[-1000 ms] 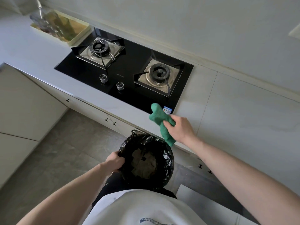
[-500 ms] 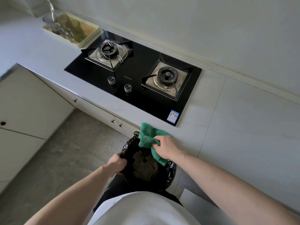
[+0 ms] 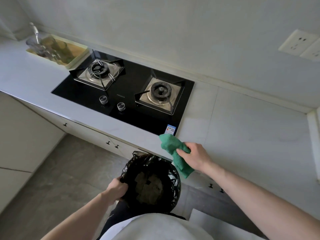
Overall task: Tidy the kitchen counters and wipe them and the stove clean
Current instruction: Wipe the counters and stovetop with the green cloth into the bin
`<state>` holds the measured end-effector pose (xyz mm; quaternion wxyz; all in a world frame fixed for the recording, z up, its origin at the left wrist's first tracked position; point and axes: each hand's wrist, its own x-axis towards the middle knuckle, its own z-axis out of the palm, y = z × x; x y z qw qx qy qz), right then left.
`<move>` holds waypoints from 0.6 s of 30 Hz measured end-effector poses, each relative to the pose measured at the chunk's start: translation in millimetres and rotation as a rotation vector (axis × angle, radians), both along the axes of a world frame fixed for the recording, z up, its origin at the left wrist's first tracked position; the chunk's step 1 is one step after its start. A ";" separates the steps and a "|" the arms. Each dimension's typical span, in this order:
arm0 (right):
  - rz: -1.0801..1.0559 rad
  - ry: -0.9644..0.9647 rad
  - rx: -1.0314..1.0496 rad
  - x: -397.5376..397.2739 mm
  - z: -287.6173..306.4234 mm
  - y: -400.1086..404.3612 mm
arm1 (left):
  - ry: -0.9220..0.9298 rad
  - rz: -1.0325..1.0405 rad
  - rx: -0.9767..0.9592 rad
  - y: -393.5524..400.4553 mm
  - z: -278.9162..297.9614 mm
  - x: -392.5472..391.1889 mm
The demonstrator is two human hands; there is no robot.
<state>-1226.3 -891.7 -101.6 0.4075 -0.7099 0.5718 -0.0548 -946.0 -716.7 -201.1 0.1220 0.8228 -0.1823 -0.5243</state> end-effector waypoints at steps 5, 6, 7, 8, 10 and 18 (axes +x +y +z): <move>-0.187 -0.022 -0.130 -33.3 1.8 -19.6 | -0.007 0.010 0.005 1.6 -7.7 0.1; -0.229 -0.018 -0.157 -40.0 1.8 -21.9 | -0.003 0.009 0.007 1.8 -11.4 1.5; -0.270 -0.008 -0.183 -47.1 1.0 -24.7 | 0.004 0.009 0.000 0.9 -13.2 2.1; -0.310 0.004 -0.206 -53.3 -0.8 -27.5 | 0.006 0.006 -0.003 0.2 -14.4 3.4; -0.375 0.036 -0.248 -66.6 -5.6 -36.3 | -0.019 -0.010 -0.014 -2.3 -11.5 2.9; -0.555 0.063 -0.396 -102.0 -30.3 -90.6 | -0.041 0.035 -0.020 -7.9 -17.7 1.8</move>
